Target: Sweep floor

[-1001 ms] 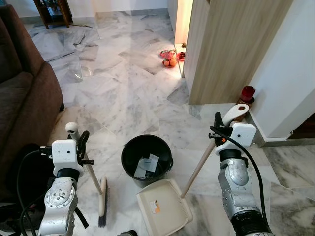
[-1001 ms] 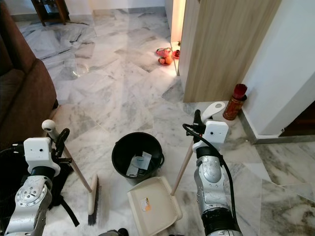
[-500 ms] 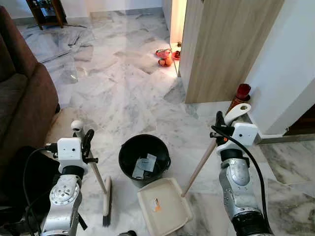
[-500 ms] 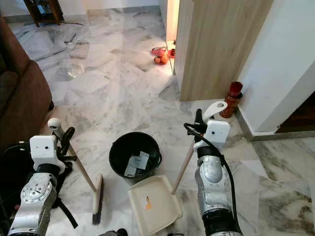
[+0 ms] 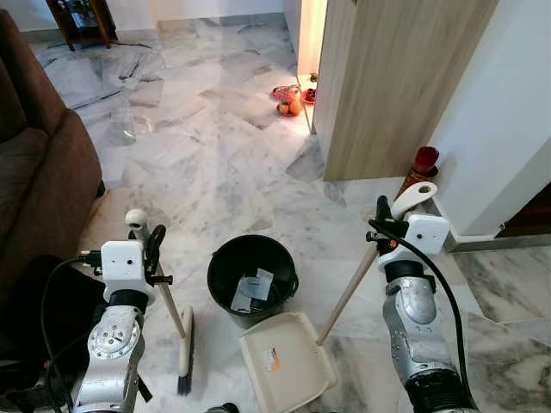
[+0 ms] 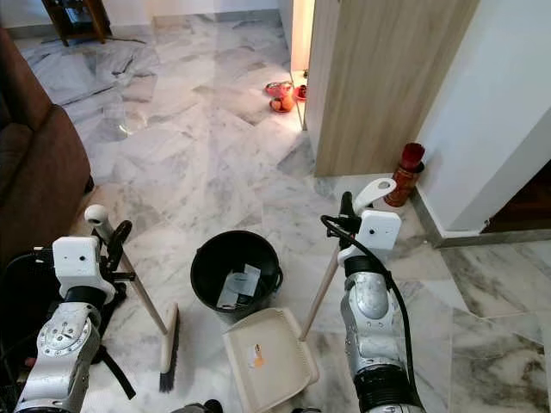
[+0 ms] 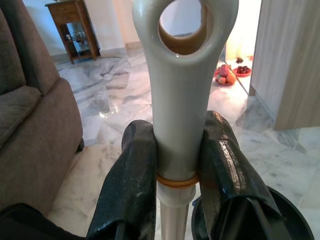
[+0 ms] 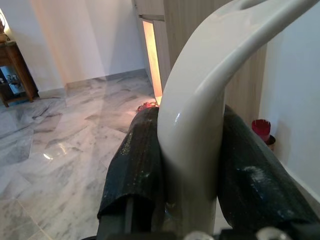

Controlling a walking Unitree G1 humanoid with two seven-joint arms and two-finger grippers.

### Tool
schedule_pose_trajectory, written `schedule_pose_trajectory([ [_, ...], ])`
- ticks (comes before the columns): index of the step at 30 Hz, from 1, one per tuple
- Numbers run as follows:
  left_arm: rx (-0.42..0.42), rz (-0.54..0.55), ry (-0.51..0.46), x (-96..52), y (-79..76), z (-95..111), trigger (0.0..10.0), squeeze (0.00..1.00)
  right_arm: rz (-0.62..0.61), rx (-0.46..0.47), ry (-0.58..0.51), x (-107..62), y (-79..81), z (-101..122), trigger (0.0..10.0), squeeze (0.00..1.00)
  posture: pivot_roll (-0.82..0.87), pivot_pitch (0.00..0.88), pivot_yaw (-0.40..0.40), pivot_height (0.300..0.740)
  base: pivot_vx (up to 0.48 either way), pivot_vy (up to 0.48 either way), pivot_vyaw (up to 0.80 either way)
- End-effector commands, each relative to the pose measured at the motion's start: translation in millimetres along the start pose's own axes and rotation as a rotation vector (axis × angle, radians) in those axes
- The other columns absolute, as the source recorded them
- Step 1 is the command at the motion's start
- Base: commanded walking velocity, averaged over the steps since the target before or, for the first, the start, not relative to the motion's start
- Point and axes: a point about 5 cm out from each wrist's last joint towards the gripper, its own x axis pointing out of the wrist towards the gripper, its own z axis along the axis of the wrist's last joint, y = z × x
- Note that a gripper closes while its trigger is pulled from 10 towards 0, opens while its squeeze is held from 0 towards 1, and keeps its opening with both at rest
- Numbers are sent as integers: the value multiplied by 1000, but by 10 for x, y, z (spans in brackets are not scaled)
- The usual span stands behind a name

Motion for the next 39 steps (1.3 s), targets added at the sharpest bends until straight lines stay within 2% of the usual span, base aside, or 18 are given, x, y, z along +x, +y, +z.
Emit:
schedule_pose_trajectory([
  [1, 12, 5, -35, -23, 9, 48, 10000, 0, -1, 16, -38, 13, 9, 87, 10000, 0, -14, 162, 0, 740, 0, 0, 0],
  [19, 22, 6, -44, -17, 10, 73, 10000, 0, 2, 17, -29, 10, 26, 94, 10000, 0, -6, 189, 5, 740, 0, 0, 0],
  [39, 26, 20, -46, -25, 27, 79, 10000, 0, 15, 21, -14, 3, 47, 73, 10000, 0, 8, 196, 0, 740, -289, 0, 0],
])
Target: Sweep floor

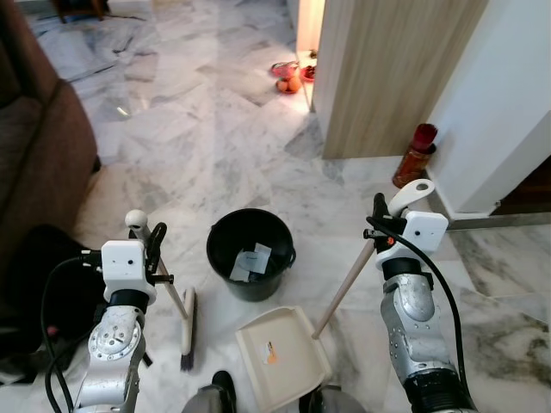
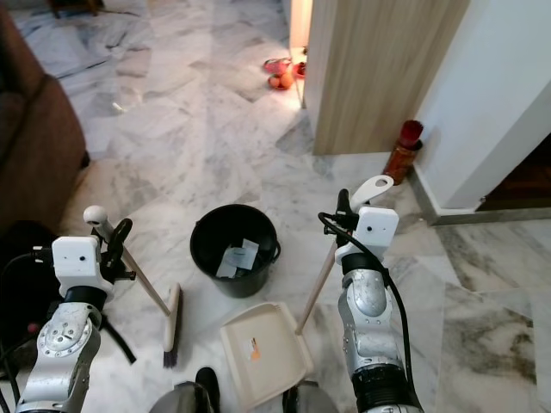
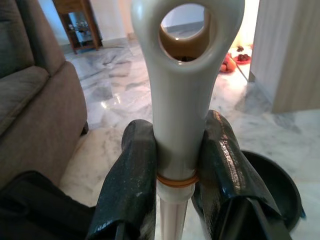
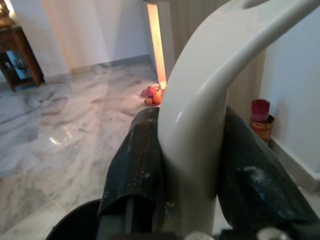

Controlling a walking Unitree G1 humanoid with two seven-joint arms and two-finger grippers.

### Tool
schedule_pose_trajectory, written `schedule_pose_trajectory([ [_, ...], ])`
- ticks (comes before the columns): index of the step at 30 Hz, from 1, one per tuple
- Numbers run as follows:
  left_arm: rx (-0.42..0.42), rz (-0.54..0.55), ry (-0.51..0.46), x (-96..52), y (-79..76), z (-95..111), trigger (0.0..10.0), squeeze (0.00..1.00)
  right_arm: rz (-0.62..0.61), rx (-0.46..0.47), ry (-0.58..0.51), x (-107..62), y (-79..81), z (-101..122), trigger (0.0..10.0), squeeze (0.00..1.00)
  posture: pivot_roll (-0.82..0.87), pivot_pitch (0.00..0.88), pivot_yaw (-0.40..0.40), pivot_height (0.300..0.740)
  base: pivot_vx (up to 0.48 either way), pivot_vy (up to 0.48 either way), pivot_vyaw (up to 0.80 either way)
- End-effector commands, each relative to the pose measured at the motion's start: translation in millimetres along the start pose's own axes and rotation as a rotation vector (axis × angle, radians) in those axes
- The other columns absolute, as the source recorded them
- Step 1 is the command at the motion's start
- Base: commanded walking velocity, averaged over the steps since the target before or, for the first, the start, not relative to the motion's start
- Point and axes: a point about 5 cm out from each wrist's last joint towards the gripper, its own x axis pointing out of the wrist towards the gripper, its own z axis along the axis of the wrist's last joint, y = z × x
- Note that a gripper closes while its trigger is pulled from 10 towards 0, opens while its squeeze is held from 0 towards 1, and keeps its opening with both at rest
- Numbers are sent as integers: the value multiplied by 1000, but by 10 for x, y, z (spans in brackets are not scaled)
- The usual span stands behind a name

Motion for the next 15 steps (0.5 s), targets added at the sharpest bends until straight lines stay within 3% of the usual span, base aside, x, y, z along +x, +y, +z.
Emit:
schedule_pose_trajectory([
  [1, 21, 9, -34, 16, 30, 61, 10000, 0, -2, 10, -22, -4, -3, 46, 10000, 0, 8, 195, 0, 740, -289, 0, 0],
  [15, 19, 12, -35, 14, 17, 57, 10000, 0, 4, 13, -24, 3, 2, 51, 10000, 0, 4, 193, -6, 740, -291, 0, 0],
])
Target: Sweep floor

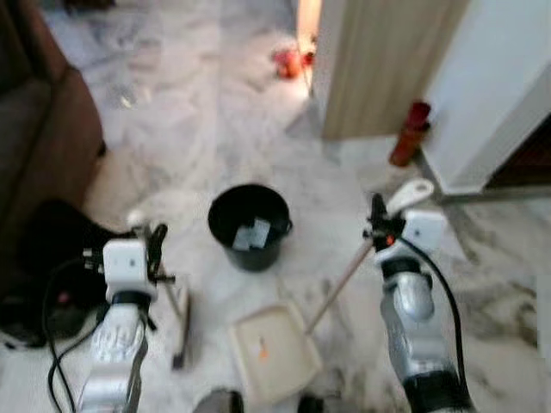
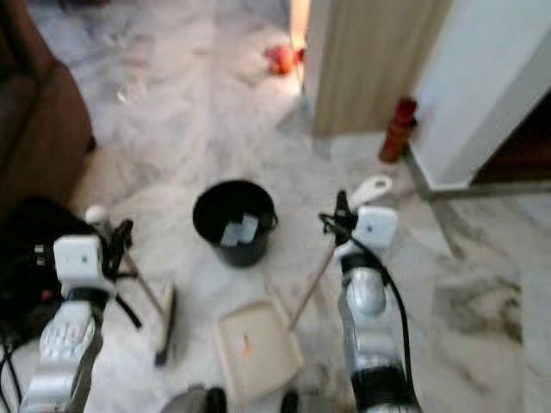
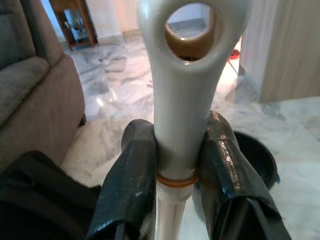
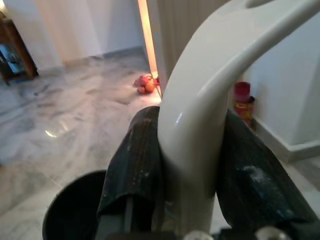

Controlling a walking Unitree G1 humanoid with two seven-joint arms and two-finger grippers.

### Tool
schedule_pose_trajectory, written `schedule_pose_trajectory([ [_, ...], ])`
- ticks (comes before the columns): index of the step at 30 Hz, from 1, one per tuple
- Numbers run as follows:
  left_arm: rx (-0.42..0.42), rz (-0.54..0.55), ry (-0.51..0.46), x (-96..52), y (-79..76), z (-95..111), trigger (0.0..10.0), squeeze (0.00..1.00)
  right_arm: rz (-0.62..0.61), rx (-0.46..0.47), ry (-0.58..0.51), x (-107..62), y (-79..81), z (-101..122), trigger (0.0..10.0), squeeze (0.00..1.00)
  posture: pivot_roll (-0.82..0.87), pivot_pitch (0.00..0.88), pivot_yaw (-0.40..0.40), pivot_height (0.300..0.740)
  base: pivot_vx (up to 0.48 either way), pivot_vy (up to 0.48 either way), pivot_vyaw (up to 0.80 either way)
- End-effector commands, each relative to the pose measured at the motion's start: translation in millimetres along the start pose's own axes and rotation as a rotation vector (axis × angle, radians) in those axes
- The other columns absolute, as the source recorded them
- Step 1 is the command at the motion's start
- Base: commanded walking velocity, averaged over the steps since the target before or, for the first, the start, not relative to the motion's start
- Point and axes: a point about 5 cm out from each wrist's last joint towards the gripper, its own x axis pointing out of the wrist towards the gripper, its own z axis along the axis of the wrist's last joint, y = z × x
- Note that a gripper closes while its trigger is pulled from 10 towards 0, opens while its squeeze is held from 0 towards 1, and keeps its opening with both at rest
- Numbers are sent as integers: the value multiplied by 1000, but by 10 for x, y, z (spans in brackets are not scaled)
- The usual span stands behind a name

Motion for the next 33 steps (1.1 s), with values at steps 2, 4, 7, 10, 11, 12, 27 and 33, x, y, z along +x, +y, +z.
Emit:
schedule_pose_trajectory([
  [2, 9, 17, -7, -20, 42, 6, 10000, 0, 8, -6, -27, 9, 10, 55, 10000, 0, 4, 193, -6, 740, -289, 0, 0],
  [4, 8, 16, -8, -23, 38, 5, 10000, 0, 8, -6, -27, 6, 7, 54, 10000, 0, 3, 193, -8, 740, -291, 0, 0],
  [7, 7, 19, -8, -22, 36, 5, 10000, 0, 10, -3, -22, 0, 4, 44, 10000, 0, 4, 193, -9, 740, -289, 0, 0],
  [10, 7, 19, -9, -21, 34, 5, 10000, 0, 11, -3, -21, 0, 6, 43, 10000, 0, 4, 193, -10, 740, -289, 0, 0],
  [11, 7, 19, -9, -21, 34, 5, 10000, 0, 11, -3, -21, 0, 6, 43, 10000, 0, 4, 193, -10, 740, -289, 0, 0],
  [12, 6, 19, -9, -21, 35, 5, 10000, 0, 12, -3, -20, 1, 8, 41, 10000, 0, 4, 193, -10, 740, -289, 0, 0],
  [27, 15, 11, -10, -6, 36, 9, 10000, 0, 8, 10, 5, -5, 32, 0, 10000, 0, 8, 182, -2, 740, -19, 0, -160],
  [33, 17, 5, -12, 2, 28, 11, 10000, 0, 7, 11, 9, -2, 37, -7, 10000, 0, 10, 179, 1, 740, 0, 0, -800],
])
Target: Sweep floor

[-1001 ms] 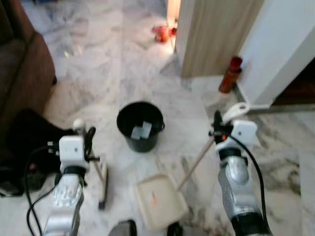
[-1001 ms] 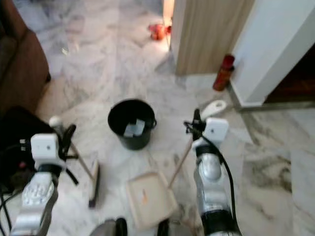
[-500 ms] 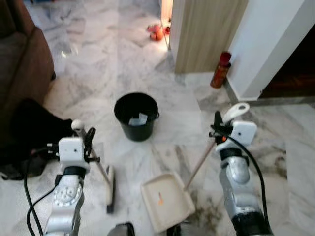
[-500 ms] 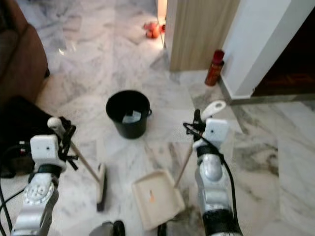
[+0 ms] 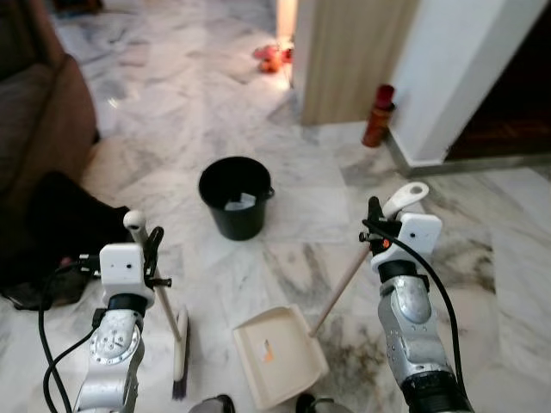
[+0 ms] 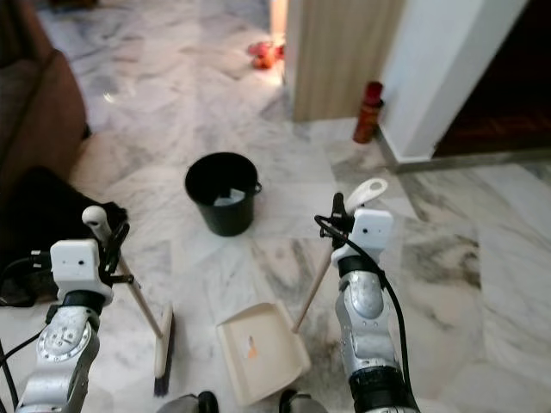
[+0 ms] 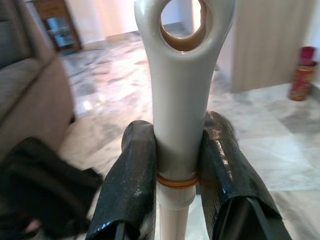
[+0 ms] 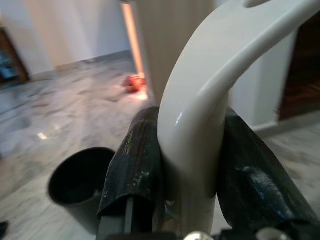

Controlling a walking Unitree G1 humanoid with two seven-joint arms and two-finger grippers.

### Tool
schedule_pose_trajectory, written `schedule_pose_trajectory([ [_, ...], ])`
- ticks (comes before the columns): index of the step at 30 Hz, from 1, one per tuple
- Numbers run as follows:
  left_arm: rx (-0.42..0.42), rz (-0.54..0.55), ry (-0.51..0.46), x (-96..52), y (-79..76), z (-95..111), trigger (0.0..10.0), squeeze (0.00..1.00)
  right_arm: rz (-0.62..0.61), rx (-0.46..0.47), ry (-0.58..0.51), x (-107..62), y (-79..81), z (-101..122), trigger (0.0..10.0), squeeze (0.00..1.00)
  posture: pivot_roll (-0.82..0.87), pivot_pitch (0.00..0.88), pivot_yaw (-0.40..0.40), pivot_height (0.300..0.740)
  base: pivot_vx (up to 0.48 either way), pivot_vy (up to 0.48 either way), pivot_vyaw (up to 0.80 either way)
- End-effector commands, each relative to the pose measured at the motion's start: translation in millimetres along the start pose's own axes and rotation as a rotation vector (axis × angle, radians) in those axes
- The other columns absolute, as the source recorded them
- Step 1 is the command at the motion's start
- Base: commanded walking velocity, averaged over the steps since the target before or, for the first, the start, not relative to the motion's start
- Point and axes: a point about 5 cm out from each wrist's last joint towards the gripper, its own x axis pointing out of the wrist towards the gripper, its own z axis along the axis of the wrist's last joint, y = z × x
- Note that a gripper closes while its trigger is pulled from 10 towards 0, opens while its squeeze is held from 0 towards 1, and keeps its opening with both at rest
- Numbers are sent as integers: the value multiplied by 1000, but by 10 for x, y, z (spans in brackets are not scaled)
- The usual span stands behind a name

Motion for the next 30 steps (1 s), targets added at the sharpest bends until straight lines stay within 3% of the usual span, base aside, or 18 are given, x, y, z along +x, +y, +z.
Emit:
schedule_pose_trajectory([
  [1, 18, 1, -24, 17, 14, 42, 10000, 0, -4, 6, -13, 13, -3, 33, 10000, 0, 10, 179, 1, 740, 0, 0, -800],
  [11, 34, -15, -14, 34, -23, 27, 10000, 0, 3, 0, -13, 18, 12, 30, 10000, 0, 9, 158, 0, 740, 0, 0, -800],
  [17, 32, -16, -12, 34, -36, 23, 10000, 0, 6, -3, -12, 20, 16, 26, 10000, 0, 9, 151, -3, 740, 0, -421, -800],
  [30, 33, -10, -15, 39, -37, 25, 10000, 0, 9, -5, -10, 33, 11, 30, 10000, 0, 10, 157, -12, 740, 0, 0, -800],
])
